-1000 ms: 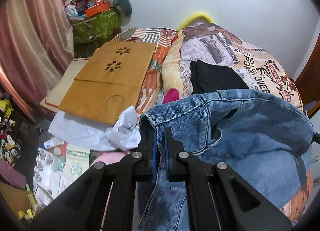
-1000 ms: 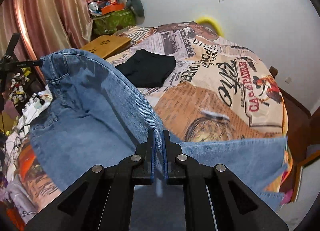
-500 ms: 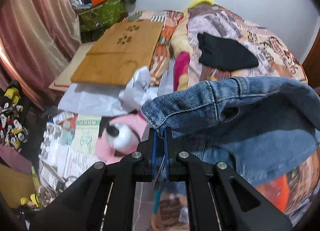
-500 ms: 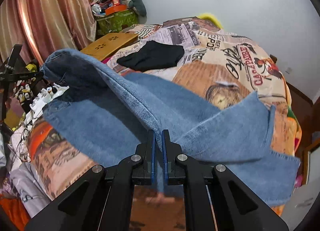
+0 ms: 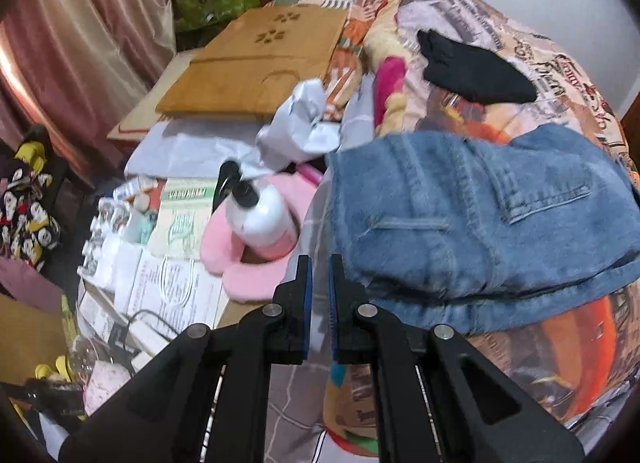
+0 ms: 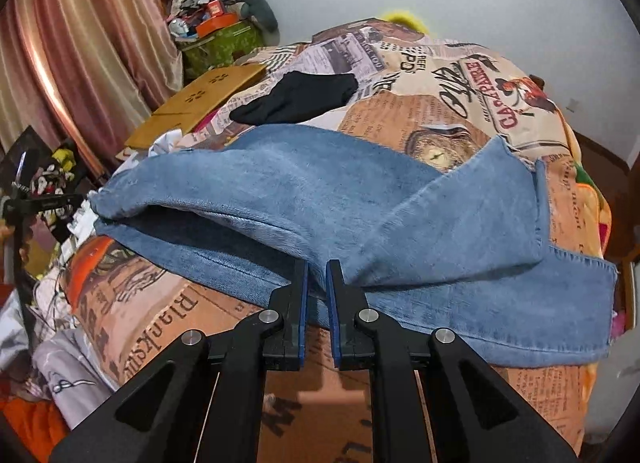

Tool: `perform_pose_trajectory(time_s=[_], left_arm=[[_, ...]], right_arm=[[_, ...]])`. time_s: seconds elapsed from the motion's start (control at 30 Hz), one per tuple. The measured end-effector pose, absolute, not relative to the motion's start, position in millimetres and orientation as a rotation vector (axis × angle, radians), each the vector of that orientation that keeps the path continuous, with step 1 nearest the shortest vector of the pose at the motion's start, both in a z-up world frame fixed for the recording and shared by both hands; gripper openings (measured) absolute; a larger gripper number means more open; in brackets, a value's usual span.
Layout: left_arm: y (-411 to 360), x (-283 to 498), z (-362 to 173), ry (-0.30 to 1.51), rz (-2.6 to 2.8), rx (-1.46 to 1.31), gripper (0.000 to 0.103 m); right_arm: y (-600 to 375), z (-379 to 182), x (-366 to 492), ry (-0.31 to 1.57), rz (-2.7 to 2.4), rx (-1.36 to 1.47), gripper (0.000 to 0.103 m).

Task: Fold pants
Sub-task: 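Lift the waistband with both tools, fold it over the legs, open both, then grasp the frayed leg hem with the right tool and lift it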

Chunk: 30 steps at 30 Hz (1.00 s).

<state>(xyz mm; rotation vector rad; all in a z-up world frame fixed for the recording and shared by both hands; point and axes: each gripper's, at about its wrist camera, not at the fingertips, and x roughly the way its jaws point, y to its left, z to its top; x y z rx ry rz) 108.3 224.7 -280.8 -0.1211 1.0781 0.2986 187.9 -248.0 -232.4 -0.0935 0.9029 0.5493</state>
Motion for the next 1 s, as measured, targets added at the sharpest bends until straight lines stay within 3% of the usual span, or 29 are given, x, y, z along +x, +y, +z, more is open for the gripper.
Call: perform_pose_trajectory(time_s=[0.13,0.27,0.33,0.43,0.5,0.57,0.7,0.83,1.0], left_arm=[[206.3,130.0,-265.0,1.054,0.245,-0.113,0.008],[176.3,162.2,-250.0,1.037,0.162,-0.116,0.015],[162.4,175.9,-244.5,1.028,0.137,-0.104,0.031],[138.0,201.3,-235.4,1.005,0.091,-0.085,0.048],[124.3,217.1,-231.6,1.003,0.071,-0.08,0.054],[111.3,234.3,-228.8,1.006,0.047,-0.084,0.058],[85.9,266.2,-230.0,1.013,0.018,-0.065,0.071],[68.8,297.3,-240.4,1.042,0.014,-0.035,0.073],[52.6,336.8,-261.3,1.095,-0.003,-0.012,0.073]], right_arm=[[-265.6,-220.3,192.4,0.905,0.506,-0.084,0.013],[-285.8,-206.6,205.2,0.872,0.432,-0.078,0.037],[-296.2,-200.6,216.2,0.859,0.385,-0.07,0.042],[-307.2,-193.6,234.1,0.852,0.342,-0.057,0.043],[-313.4,-191.4,248.4,0.855,0.319,-0.05,0.046],[-316.8,-191.3,263.2,0.857,0.296,-0.044,0.057],[-321.7,-201.0,298.3,0.879,0.266,-0.034,0.058],[-325.4,-220.8,338.0,0.911,0.206,-0.036,0.064],[-331.5,-251.4,383.7,0.974,0.192,0.025,0.064]])
